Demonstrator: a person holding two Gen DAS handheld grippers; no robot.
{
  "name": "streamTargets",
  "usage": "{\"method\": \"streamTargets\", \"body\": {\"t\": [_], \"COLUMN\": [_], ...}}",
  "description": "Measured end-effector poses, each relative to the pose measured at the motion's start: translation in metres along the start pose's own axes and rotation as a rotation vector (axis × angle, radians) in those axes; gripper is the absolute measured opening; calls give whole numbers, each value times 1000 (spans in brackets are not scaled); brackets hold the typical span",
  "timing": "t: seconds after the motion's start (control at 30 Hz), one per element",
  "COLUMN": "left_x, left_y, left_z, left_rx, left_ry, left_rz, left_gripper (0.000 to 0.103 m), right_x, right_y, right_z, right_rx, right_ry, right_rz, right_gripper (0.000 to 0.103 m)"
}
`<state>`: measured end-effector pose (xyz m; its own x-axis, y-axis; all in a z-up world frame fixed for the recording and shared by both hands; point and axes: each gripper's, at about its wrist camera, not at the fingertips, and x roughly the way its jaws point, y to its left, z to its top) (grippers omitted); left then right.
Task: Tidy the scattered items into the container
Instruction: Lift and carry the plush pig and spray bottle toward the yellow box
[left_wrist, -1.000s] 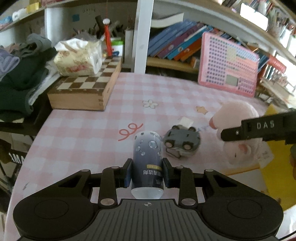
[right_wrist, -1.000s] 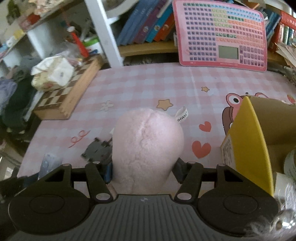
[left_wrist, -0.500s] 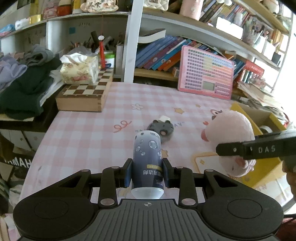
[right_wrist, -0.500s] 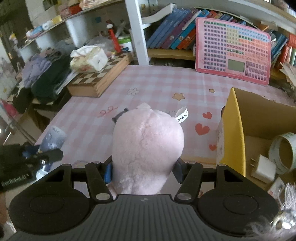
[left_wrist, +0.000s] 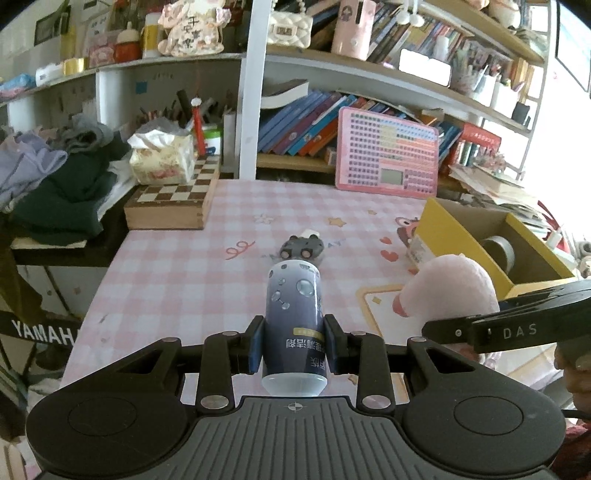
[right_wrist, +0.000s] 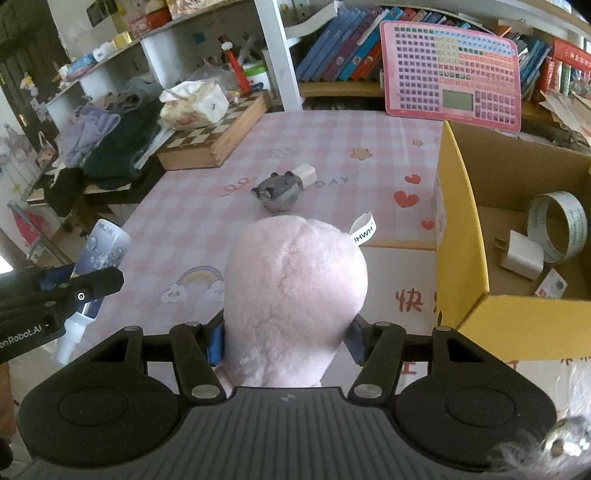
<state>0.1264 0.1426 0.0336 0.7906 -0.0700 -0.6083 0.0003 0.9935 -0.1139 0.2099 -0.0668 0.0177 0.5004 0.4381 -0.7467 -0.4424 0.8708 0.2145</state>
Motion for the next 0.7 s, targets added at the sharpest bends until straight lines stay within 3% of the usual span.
{"method": "streamTargets", "body": {"t": [0.7], "left_x": [-50], "left_y": [-24], "left_z": [-28], "left_rx": [44], "left_ry": [-26], "left_rz": [-126], "left_gripper": [31], "right_x": [-54], "right_y": [22], "right_z": [-56], "right_rx": [-1], "right_ry": [-47], "right_rz": [-16], "right_gripper": [58]}}
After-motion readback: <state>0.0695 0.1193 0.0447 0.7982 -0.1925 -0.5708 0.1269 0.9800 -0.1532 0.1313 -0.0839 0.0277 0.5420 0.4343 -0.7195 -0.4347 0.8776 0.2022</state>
